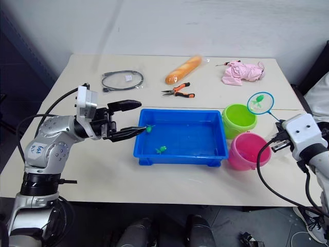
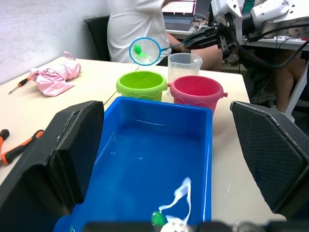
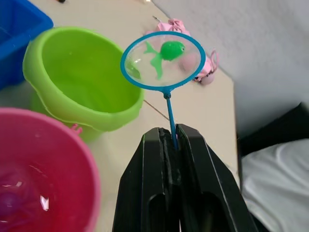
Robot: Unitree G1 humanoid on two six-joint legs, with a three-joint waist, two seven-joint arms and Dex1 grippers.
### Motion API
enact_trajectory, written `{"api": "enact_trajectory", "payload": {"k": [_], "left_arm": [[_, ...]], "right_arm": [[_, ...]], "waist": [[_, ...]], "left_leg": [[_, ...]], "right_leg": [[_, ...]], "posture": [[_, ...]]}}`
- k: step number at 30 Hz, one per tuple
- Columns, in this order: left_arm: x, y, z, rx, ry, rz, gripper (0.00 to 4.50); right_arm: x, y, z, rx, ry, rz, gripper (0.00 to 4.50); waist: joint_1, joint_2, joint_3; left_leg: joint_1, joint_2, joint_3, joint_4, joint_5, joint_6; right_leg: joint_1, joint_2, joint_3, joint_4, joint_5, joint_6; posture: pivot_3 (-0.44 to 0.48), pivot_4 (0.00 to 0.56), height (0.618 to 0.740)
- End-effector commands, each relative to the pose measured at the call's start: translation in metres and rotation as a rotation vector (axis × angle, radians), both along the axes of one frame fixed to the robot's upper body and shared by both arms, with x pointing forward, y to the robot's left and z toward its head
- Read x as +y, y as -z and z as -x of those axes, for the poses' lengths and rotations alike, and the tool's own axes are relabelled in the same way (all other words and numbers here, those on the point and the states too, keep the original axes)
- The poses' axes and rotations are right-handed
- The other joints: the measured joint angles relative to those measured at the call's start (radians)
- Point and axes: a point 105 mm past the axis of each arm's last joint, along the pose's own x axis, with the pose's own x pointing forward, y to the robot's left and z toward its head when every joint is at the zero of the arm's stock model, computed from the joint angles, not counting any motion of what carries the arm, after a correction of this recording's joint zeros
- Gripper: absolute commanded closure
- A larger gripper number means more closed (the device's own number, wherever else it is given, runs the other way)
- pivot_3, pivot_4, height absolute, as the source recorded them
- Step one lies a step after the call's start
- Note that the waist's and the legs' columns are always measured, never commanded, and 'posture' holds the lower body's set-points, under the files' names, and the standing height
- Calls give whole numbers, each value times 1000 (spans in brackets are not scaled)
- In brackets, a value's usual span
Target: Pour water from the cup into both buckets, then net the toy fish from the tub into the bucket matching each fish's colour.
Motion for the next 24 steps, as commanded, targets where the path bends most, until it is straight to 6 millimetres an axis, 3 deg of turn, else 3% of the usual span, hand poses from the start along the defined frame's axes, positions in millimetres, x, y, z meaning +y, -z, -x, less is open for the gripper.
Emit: {"api": "enact_trajectory", "payload": {"k": [1,6,12,19,24], "left_arm": [[0,-5,6,-29,7,-1,15],[5,-1,8,-15,-5,-18,15],[6,1,11,-8,-13,-19,15],[4,3,10,1,-13,-14,15],[-1,5,7,1,0,-10,15]], "right_arm": [[3,-10,-2,-64,-32,224,4500],[7,-12,-3,-107,-65,612,4500],[8,-14,-3,-180,-96,879,4500],[-4,-5,-4,-164,-82,929,4500],[13,-1,-3,-205,-172,962,4500]], "waist": [[0,0,0],[0,0,0],[-2,0,0],[-3,0,0],[-11,0,0]], "left_leg": [[0,0,0,0,0,0],[0,0,0,0,0,-1],[0,0,0,0,1,-2],[2,0,0,0,2,-3],[3,1,1,0,2,-3]], "right_leg": [[0,0,0,0,0,0],[0,0,1,0,0,0],[0,0,1,0,0,0],[1,1,2,0,0,0],[1,1,2,0,0,0]], "posture": [[0,150,740],[0,150,740],[0,150,740],[0,150,740],[0,150,740]]}}
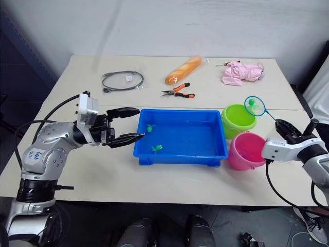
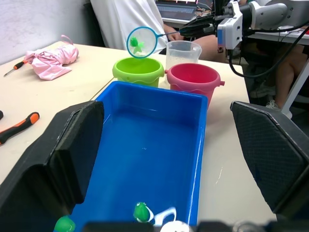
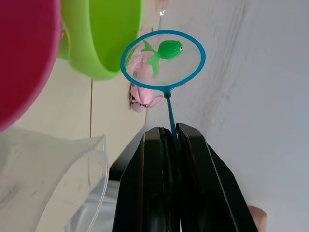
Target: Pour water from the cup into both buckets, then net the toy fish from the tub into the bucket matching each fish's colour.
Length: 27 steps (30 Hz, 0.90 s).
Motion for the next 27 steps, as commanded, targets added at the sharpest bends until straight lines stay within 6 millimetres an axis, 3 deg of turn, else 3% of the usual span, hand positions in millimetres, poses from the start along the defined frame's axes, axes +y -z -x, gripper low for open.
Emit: {"api": "enact_trajectory", "payload": {"k": [1,5,10,27], "left_arm": [[-6,-8,2,-43,21,12,15],[-7,-8,2,-44,30,14,15],[-9,-7,2,-42,36,14,15],[-16,-7,0,-39,44,36,15]], "right_arm": [[6,-7,0,-28,-36,16,4500],[0,-18,1,-83,-35,34,4500],[-8,-11,1,-65,2,46,4500],[5,-3,-4,-75,-42,49,4500]], "waist": [[-3,0,0],[-8,0,0],[-14,0,0],[-14,0,0]], "left_leg": [[0,0,0,0,0,0],[2,0,0,0,0,0],[5,0,1,0,0,0],[5,1,2,0,1,-1]], "right_leg": [[0,0,0,0,0,0],[2,0,1,0,0,0],[3,-1,2,0,0,-1],[3,-2,3,1,-1,-1]], "posture": [[0,150,740],[0,150,740],[0,150,740],[0,150,740]]}}
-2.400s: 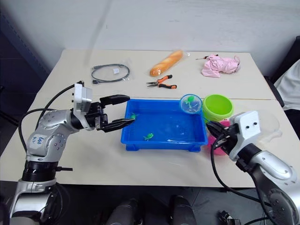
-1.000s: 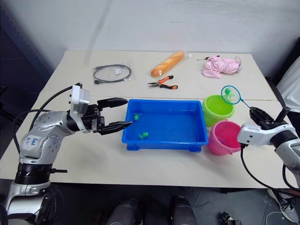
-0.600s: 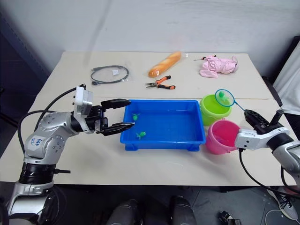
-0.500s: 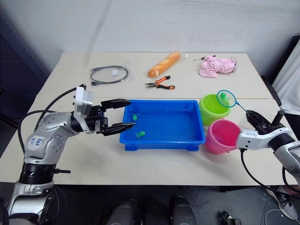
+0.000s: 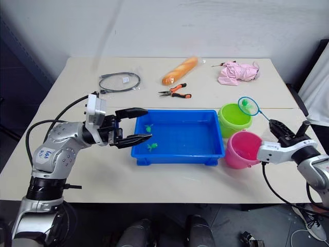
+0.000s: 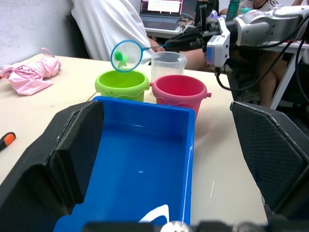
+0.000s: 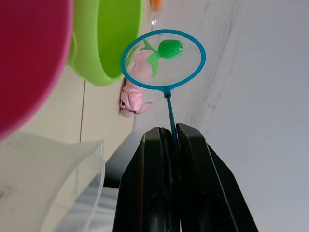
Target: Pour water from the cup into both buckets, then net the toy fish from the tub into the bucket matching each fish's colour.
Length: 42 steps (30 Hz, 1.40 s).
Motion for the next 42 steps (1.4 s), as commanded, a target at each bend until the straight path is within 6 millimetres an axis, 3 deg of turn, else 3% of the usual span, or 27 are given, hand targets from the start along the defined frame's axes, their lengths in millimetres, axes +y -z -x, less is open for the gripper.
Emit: {"api": "enact_trajectory", "payload": {"k": [1,4,10,12,13,16,20,24,27,30,33,36,40,42], "left_arm": [[1,-7,0,-38,-10,10,15],[1,-7,-1,-34,-9,12,15],[-1,-5,0,-28,-11,16,15],[-1,-4,0,-26,-13,18,15],[-1,-4,0,-24,-16,21,15],[-1,-3,1,-25,-19,23,15],[0,-4,1,-28,-28,28,15],[0,-3,1,-26,-30,27,15],[3,-3,1,-26,-43,23,15],[16,-1,-1,-19,-83,18,15],[42,-2,-3,-23,-156,14,15],[70,5,-1,22,-229,0,15],[107,22,5,66,-352,-31,15],[114,26,10,71,-380,-46,15]], "right_arm": [[7,-7,1,-21,-47,7,4500],[-3,-15,-3,-62,-7,11,4500],[14,-8,-5,-29,-86,7,4500],[-11,-21,-9,-94,23,-5,4500],[-11,-20,-9,-91,20,3,4500],[9,-3,-4,-30,-57,-8,4500],[-13,-16,-8,-103,50,-32,4500],[1,-16,-6,-102,-3,-50,4500],[4,-42,-3,-185,-35,-155,4500],[22,-58,0,-152,-131,-350,4500],[57,-56,1,87,-265,-708,4500],[100,-44,13,453,-381,-1111,4500],[142,-26,32,805,-398,-1193,4500],[150,-15,31,887,-342,-1183,4500]], "waist": [[0,0,0],[0,0,0],[0,0,0],[0,0,0],[0,0,0],[1,0,0],[0,0,0],[0,0,0],[0,0,0],[-1,0,0],[-9,0,0],[-9,0,0],[-2,0,0],[-2,-1,0]], "left_leg": [[0,0,0,0,0,0],[0,0,0,0,0,0],[0,0,0,0,0,0],[0,0,0,0,0,0],[0,0,0,0,0,0],[1,0,0,0,0,0],[1,0,0,0,1,-1],[1,0,0,0,1,-1],[1,1,0,0,1,-1],[1,1,0,0,1,-1],[3,3,0,0,1,-2],[4,4,-1,0,0,-3],[4,4,-2,0,-1,-1],[4,4,-2,0,-3,0]], "right_leg": [[0,0,0,0,0,0],[0,0,0,0,0,0],[0,0,0,0,0,-1],[0,0,0,1,0,-1],[0,0,0,1,0,-1],[0,0,0,1,0,-1],[0,0,0,2,-1,-1],[0,0,1,3,-1,-1],[0,0,1,3,-1,-2],[0,0,1,3,-1,-2],[0,1,1,3,-1,-2],[1,1,-1,5,-2,-4],[1,-2,-1,6,-3,-5],[1,-3,-1,5,-3,-6]], "posture": [[0,150,740],[0,150,740],[0,150,740],[0,150,740],[0,150,740],[0,150,740],[0,150,740],[0,150,740],[0,150,740],[0,150,740],[0,150,740],[0,150,740],[0,150,740],[0,150,740]]}}
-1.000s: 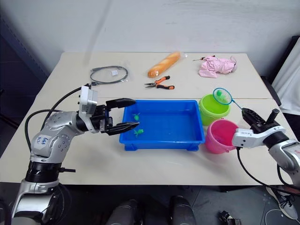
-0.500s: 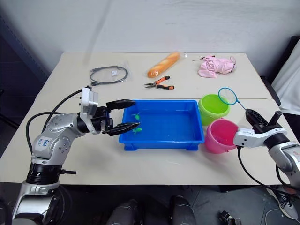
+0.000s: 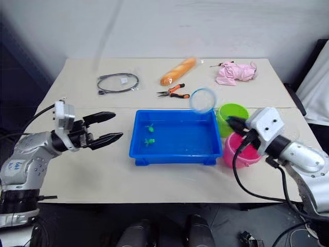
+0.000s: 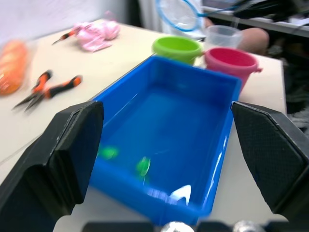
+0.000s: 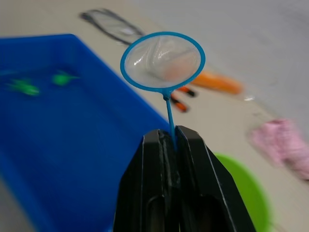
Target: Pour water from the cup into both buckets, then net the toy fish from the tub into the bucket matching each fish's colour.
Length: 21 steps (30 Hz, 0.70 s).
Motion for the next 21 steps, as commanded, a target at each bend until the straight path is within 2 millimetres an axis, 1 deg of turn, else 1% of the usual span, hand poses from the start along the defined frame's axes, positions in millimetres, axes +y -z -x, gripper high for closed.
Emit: {"api": "enact_trajectory", "payload": {"k": [1,3,4,7,11,13,16,19,21], "left_arm": [[13,-8,8,-50,-35,-27,15],[16,-5,9,-46,-46,-43,15],[16,-5,10,-47,-45,-53,15],[12,-6,10,-52,-33,-66,15],[4,-5,9,-57,-4,-87,15],[2,-5,8,-61,6,-94,15],[0,-5,7,-67,9,-91,15],[-2,-1,5,-70,-1,-99,15],[-3,0,5,-70,-1,-99,15]], "right_arm": [[13,13,0,132,-14,63,4500],[7,20,-12,130,69,147,4500],[8,24,-13,165,64,161,4500],[23,36,-19,234,18,187,4500],[34,49,-27,288,-9,244,4500],[43,50,-36,296,-10,247,4500],[54,54,-39,330,-37,259,4500],[71,59,-46,348,-67,252,4500],[79,62,-48,354,-79,243,4500]], "waist": [[3,-1,0],[9,-1,0],[12,-1,0],[7,-1,0],[0,-1,0],[-2,-1,0],[-5,-1,0],[-4,-1,0],[-5,0,0]], "left_leg": [[0,0,0,0,-1,0],[-1,-2,-1,0,-2,1],[-1,-3,-1,0,-2,1],[-3,-5,-1,0,-3,1],[-4,-5,-1,-1,-3,1],[-4,-5,-1,-1,-3,1],[-4,-5,0,-1,-3,1],[-4,-5,0,-1,-3,1],[-4,-5,0,-1,-3,1]], "right_leg": [[0,-1,0,-1,0,0],[-1,-4,-1,-1,0,0],[-2,-6,-1,0,0,0],[-3,-8,-2,-1,0,-1],[-4,-8,-4,0,0,-1],[-4,-7,-4,0,0,-1],[-5,-7,-4,0,0,-1],[-5,-7,-4,1,0,-1],[-5,-7,-4,1,0,0]], "posture": [[0,150,740],[0,150,740],[0,150,740],[0,150,740],[0,150,740],[0,150,740],[0,150,740],[0,150,740],[0,150,740]]}}
